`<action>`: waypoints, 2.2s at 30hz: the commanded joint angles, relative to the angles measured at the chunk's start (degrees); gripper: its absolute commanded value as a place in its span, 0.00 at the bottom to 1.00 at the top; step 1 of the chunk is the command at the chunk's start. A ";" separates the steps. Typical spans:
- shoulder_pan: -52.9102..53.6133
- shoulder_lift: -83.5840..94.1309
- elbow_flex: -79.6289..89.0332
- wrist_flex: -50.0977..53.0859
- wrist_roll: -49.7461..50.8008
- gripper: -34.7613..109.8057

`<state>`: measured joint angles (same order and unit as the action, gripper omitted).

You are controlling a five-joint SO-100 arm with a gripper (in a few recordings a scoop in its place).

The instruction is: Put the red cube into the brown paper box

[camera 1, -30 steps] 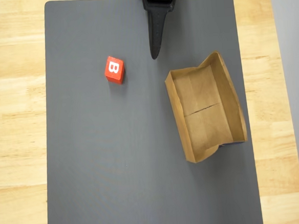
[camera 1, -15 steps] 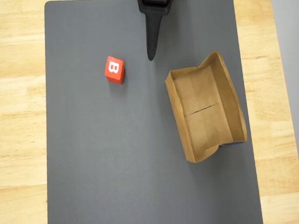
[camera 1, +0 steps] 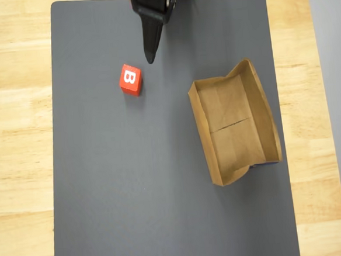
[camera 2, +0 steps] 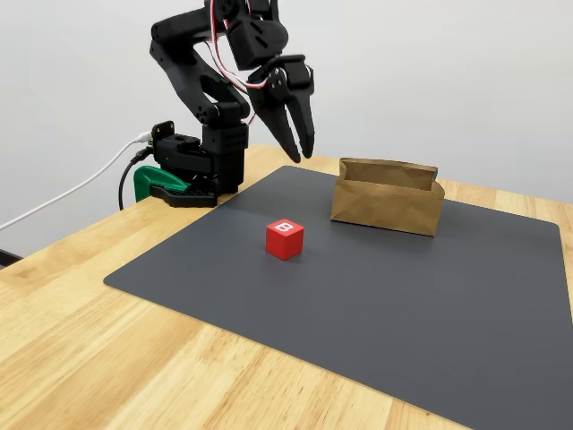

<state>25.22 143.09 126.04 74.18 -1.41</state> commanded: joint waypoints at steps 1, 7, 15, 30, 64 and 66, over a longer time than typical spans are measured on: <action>3.52 -3.25 -1.93 -1.23 -3.52 0.36; 8.53 -12.13 -4.83 -2.64 -7.21 0.41; 9.23 -27.07 -12.22 2.46 -11.60 0.45; 12.48 -47.20 -20.48 4.83 -17.84 0.47; 12.74 -54.23 -22.15 -5.98 -26.63 0.24; 12.57 -52.47 -20.57 -6.77 -27.51 0.24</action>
<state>37.79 86.13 103.89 67.76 -27.33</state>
